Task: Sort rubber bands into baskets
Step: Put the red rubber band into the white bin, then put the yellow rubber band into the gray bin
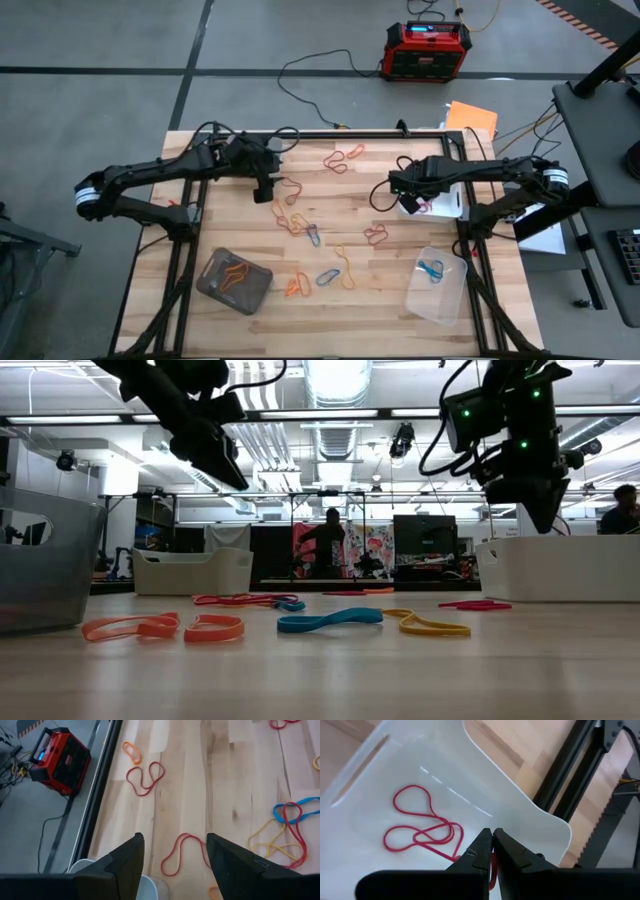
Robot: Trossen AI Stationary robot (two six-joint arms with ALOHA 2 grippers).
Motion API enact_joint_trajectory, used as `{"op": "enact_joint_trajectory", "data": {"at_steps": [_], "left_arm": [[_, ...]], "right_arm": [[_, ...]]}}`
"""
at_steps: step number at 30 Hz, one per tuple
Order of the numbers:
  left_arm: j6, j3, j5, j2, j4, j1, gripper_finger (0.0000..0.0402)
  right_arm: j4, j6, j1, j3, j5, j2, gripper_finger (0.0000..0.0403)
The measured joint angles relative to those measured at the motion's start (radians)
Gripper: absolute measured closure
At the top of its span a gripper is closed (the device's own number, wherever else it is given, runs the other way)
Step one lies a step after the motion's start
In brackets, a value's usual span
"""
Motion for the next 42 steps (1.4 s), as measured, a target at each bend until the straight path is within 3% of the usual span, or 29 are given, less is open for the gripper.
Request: {"op": "enact_joint_trajectory", "data": {"at_steps": [14,18,26,32,38,42], "left_arm": [[-0.002,-0.001,0.001,0.009,-0.004,0.0,0.0204],[-0.002,-0.004,0.002,0.014,-0.005,0.0,0.0204],[-0.002,-0.005,0.002,0.016,-0.005,0.0,0.0204],[-0.015,-0.005,0.006,0.016,-0.005,0.0,0.0204],[-0.043,-0.005,0.163,0.03,0.0,-0.002,0.0204],[-0.084,-0.006,0.256,0.069,0.0,-0.013,0.0204]], "right_arm": [[0.065,0.011,0.0,-0.01,0.021,-0.001,0.0385],[0.065,0.014,0.0,-0.005,0.011,-0.001,0.035],[0.062,0.015,0.0,0.019,0.004,-0.001,0.0242],[0.063,0.011,0.0,0.081,0.007,-0.001,0.02],[0.106,-0.014,0.014,0.178,0.109,-0.002,0.0196],[0.281,-0.161,0.053,0.208,0.14,-0.002,0.0197]]}}
